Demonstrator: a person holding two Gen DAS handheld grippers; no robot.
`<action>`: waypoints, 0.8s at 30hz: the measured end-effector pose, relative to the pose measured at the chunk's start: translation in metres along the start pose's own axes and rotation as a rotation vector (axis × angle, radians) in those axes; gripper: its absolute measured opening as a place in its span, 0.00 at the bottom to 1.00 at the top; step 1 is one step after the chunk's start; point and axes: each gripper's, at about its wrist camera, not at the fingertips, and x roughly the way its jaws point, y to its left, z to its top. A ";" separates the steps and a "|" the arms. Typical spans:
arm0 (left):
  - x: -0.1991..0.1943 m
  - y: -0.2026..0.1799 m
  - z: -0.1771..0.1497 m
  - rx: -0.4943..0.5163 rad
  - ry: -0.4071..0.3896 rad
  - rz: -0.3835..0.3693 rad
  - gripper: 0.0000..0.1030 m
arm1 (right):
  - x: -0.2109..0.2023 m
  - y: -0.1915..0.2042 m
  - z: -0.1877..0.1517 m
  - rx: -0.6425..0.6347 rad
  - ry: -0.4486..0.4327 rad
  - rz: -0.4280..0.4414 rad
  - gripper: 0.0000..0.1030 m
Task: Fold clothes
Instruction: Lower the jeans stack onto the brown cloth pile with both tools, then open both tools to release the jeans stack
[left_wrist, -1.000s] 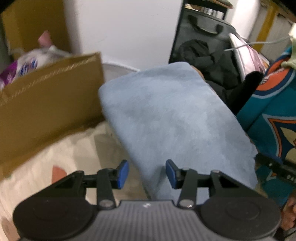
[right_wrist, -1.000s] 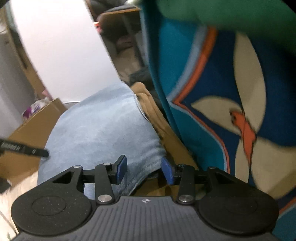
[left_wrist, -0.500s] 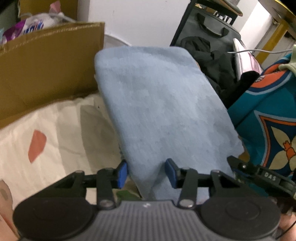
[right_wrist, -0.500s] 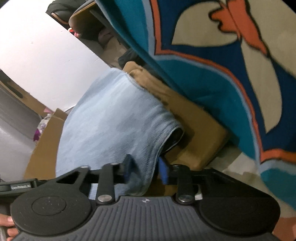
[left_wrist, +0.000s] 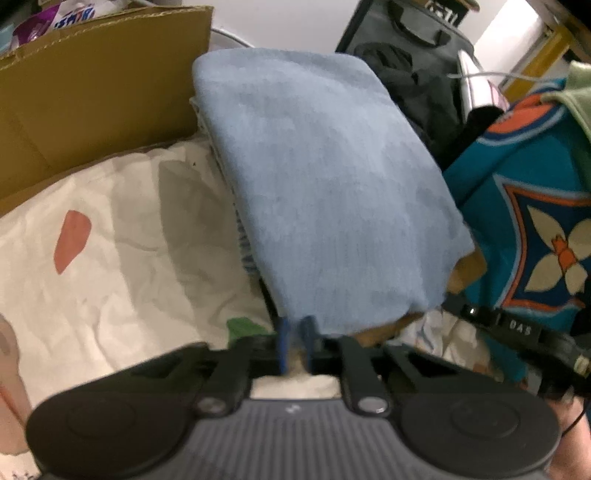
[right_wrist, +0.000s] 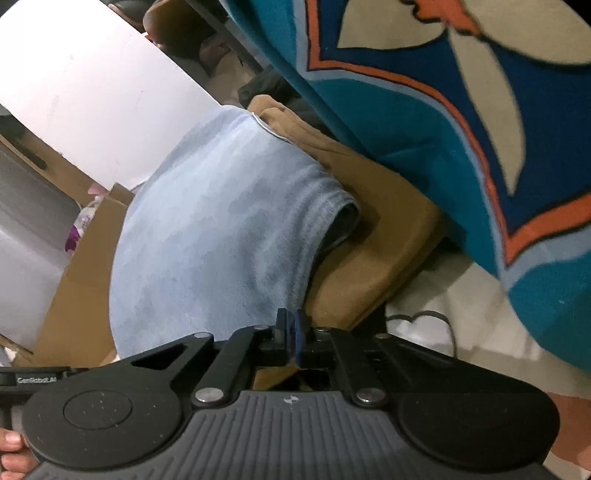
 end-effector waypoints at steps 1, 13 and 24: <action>-0.002 0.001 -0.003 0.003 0.007 0.003 0.00 | -0.003 -0.002 0.000 0.007 0.000 0.000 0.00; -0.026 0.004 -0.008 0.037 0.004 0.067 0.78 | -0.027 0.008 0.001 -0.025 -0.023 0.018 0.52; -0.062 -0.001 0.006 0.055 0.005 0.181 0.92 | -0.036 0.051 0.015 -0.127 0.066 -0.054 0.99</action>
